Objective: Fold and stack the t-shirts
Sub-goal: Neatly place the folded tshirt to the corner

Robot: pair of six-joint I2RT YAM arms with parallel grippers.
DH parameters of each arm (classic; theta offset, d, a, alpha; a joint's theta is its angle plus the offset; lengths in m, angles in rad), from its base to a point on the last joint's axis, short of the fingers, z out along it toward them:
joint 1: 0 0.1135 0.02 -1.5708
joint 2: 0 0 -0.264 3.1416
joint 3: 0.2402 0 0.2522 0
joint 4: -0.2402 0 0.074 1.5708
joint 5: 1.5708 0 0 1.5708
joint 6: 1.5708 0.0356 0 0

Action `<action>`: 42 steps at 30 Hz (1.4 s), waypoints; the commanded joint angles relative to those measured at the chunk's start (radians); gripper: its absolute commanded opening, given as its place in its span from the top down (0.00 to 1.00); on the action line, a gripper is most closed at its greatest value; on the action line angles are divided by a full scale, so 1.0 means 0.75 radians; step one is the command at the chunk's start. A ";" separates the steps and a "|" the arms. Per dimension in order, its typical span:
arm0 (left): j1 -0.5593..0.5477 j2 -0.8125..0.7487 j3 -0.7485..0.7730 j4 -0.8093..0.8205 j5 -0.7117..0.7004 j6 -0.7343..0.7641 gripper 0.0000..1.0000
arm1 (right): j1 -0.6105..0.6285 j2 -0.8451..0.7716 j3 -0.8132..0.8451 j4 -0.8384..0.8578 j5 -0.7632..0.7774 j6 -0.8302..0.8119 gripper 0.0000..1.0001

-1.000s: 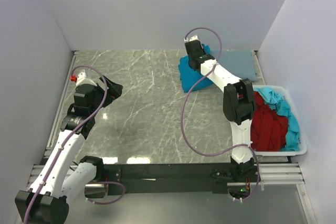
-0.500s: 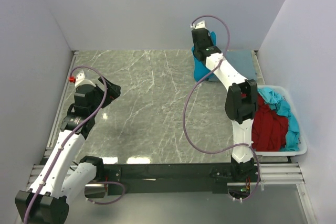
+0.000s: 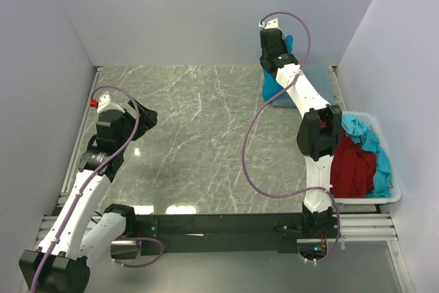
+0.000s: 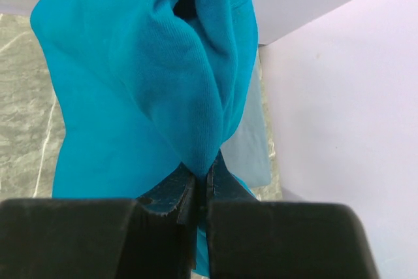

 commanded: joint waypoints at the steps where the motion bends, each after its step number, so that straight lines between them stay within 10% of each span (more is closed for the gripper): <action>1: 0.000 -0.009 0.066 0.014 -0.021 0.030 0.01 | -0.009 -0.092 0.096 0.005 -0.002 0.014 1.00; 42: 0.000 0.152 0.093 0.057 -0.017 0.024 0.01 | -0.185 0.069 0.163 -0.058 -0.223 0.096 1.00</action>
